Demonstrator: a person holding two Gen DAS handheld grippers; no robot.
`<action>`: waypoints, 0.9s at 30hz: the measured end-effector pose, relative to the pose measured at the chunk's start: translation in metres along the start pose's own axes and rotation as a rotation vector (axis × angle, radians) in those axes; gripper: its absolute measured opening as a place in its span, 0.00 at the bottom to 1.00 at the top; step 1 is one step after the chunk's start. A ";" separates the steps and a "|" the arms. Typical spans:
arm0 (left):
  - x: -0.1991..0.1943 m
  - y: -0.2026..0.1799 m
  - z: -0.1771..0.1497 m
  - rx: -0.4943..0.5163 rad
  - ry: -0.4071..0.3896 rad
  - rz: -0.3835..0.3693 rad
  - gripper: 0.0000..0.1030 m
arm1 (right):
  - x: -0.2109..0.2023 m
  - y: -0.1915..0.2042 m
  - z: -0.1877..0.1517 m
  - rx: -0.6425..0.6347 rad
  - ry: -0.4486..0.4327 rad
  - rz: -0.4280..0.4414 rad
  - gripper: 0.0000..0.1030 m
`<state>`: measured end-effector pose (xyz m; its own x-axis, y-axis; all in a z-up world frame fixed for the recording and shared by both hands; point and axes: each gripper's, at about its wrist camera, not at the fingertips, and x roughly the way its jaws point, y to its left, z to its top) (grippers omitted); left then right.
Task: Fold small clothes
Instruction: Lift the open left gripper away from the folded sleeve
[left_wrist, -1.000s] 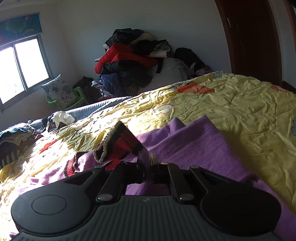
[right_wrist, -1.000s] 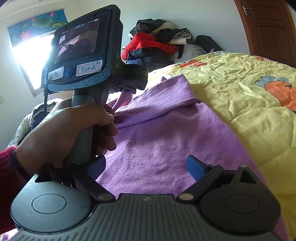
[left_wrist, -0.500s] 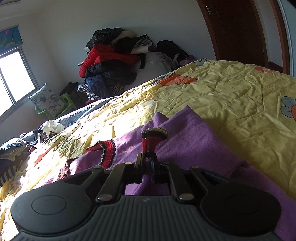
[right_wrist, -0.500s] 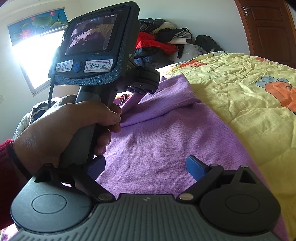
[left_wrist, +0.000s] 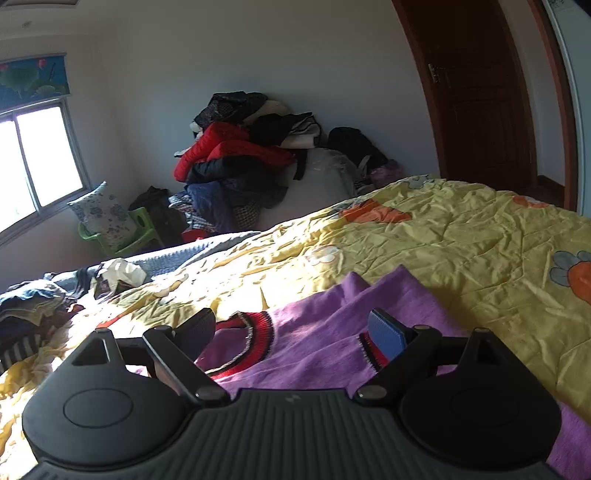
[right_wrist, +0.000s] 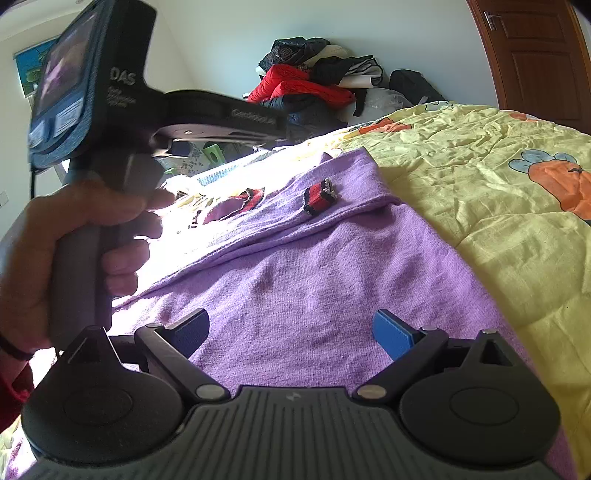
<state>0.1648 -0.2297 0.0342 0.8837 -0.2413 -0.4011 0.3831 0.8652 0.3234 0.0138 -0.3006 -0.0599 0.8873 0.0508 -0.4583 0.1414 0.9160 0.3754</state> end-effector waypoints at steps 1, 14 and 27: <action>-0.004 0.006 -0.005 0.001 0.017 0.022 0.88 | 0.000 0.000 0.000 0.000 0.000 0.000 0.91; -0.073 0.108 -0.123 -0.099 0.182 0.247 0.89 | 0.001 0.001 0.000 -0.011 0.005 -0.006 0.92; -0.059 0.175 -0.155 -0.284 0.268 0.151 0.89 | 0.003 0.006 0.001 -0.037 0.017 -0.021 0.94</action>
<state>0.1377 0.0039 -0.0187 0.8087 -0.0124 -0.5881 0.1321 0.9781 0.1611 0.0173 -0.2955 -0.0585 0.8765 0.0383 -0.4798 0.1429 0.9311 0.3355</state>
